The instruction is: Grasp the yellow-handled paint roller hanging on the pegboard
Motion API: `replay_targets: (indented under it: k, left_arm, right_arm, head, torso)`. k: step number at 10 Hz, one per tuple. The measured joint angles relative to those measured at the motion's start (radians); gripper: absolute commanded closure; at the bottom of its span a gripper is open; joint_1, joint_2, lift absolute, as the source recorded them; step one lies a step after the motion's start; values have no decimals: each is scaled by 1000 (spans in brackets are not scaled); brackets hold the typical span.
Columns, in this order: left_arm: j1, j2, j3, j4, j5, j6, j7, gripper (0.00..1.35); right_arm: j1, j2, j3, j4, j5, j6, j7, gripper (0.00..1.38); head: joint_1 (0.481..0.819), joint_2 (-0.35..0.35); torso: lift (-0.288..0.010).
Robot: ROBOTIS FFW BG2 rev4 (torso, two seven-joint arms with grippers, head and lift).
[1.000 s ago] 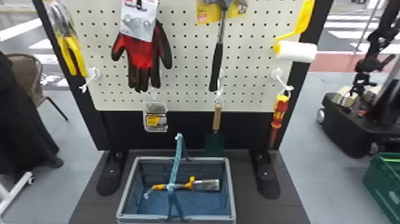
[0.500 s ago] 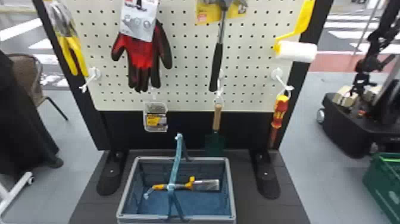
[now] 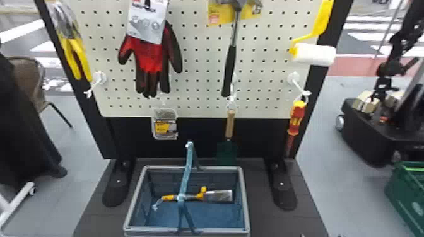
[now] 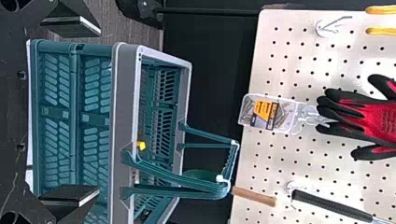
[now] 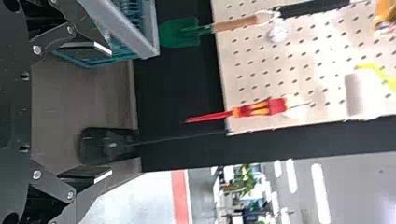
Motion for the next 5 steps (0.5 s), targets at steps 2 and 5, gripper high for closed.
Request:
replay_targets:
  k: [2,5]
  left_arm:
    - [-12,12,-6,4,4,5,0,121]
    - [-51,43,-32,17,22,16,1,121]
  right_arm:
    - [-118,-16,-43,-33,14,67,101,374]
    - [-350,-19,-149,-59,74,205,314,363]
  head:
    - [549,0]
    - [549,0]
  torso:
    - [-100]
    - [-100]
